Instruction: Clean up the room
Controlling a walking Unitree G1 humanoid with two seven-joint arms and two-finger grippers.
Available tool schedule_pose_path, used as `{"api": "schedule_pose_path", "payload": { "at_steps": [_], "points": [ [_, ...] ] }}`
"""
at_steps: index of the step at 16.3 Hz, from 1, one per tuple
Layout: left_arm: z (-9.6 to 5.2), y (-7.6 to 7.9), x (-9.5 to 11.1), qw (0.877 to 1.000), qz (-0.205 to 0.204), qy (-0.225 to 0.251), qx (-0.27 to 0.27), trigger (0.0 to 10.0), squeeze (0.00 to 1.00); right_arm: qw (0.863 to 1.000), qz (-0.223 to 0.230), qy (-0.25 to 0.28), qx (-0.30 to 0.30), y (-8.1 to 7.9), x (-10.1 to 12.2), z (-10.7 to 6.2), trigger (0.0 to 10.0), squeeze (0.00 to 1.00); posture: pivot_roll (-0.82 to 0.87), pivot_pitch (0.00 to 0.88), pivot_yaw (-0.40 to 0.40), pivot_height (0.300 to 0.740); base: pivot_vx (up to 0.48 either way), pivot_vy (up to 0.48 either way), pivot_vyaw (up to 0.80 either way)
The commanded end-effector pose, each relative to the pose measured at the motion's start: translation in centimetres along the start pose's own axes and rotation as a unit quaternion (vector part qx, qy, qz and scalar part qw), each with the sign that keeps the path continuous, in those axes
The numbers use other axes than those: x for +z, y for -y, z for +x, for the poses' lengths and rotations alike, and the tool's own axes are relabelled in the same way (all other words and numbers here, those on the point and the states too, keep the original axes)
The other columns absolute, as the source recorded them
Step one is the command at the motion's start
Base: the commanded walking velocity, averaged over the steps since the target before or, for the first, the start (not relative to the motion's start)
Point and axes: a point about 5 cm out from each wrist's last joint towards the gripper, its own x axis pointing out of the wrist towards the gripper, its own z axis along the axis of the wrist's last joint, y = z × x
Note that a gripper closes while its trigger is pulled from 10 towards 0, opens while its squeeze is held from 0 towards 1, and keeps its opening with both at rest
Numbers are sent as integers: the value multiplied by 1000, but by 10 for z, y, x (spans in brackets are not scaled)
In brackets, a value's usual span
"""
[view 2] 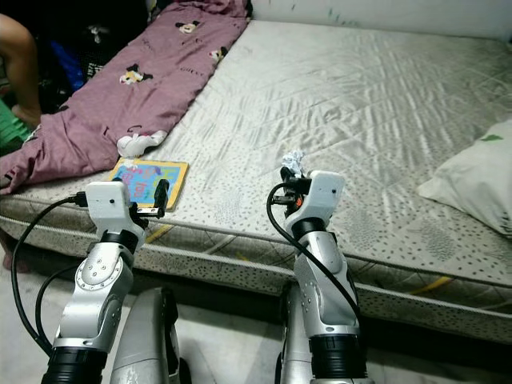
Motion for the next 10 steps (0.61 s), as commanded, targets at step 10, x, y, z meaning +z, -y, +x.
{"api": "schedule_pose_path", "payload": {
  "at_steps": [10],
  "points": [
    [3, 4, 1, 1000, -4, -9, 14, 10000, 0, 1000, -9, 6, 5, 0, 7, 5, 10000, 0, 44, 0, 15, 675, 0, 0, 0]
  ]
}}
